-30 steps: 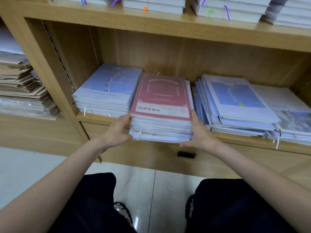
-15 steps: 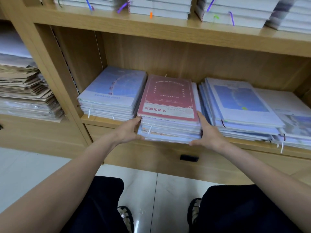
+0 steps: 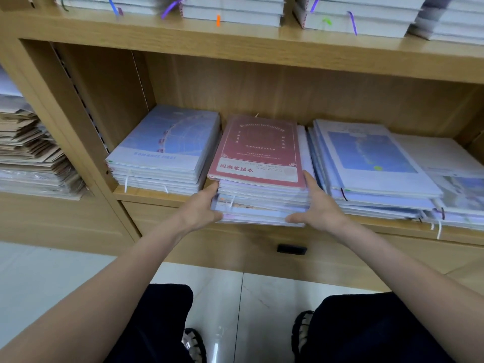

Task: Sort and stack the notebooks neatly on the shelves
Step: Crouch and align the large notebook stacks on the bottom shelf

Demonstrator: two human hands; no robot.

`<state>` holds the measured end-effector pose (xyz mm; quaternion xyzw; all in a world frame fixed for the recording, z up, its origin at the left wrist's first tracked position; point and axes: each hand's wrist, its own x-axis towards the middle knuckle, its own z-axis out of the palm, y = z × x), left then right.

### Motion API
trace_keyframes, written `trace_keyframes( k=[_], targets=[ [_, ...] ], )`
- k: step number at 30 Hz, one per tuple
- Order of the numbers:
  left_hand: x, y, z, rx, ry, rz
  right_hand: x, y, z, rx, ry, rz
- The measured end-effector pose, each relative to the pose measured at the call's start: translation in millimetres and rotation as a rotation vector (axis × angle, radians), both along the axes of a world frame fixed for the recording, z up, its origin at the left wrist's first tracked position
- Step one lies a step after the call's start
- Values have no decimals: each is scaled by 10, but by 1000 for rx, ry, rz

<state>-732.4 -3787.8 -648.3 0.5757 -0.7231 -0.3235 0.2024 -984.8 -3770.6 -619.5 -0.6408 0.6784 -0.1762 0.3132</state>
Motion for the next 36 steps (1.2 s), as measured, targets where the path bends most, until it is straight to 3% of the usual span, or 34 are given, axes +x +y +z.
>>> trace_keyframes(
  k=[7, 13, 16, 19, 22, 25, 30, 33, 36],
  targets=[
    [-100, 119, -14, -171, -231, 81, -49, 104, -21, -79, 48, 20],
    [-42, 155, -65, -160, -53, 151, -2, 149, -15, -146, 106, 35],
    [-59, 165, 0, -77, -22, 80, -5, 110, 26, -105, 88, 51],
    [-44, 254, 188, 125, 379, 71, -14, 37, 57, -15, -49, 48],
    [50, 259, 283, 342, 796, 154, -39, -36, 94, 6, -374, -106],
    [100, 178, 383, 478, 1013, 225, -14, -101, 142, 36, -594, -228],
    [-139, 41, 404, 409, 838, 323, 64, -198, 98, 30, -537, -225],
    [-347, 15, 314, 310, 620, 324, 69, -222, 110, -24, -533, -243],
    [-383, -6, 278, 254, 604, 405, 54, -227, 119, -24, -505, -235]
  ],
)
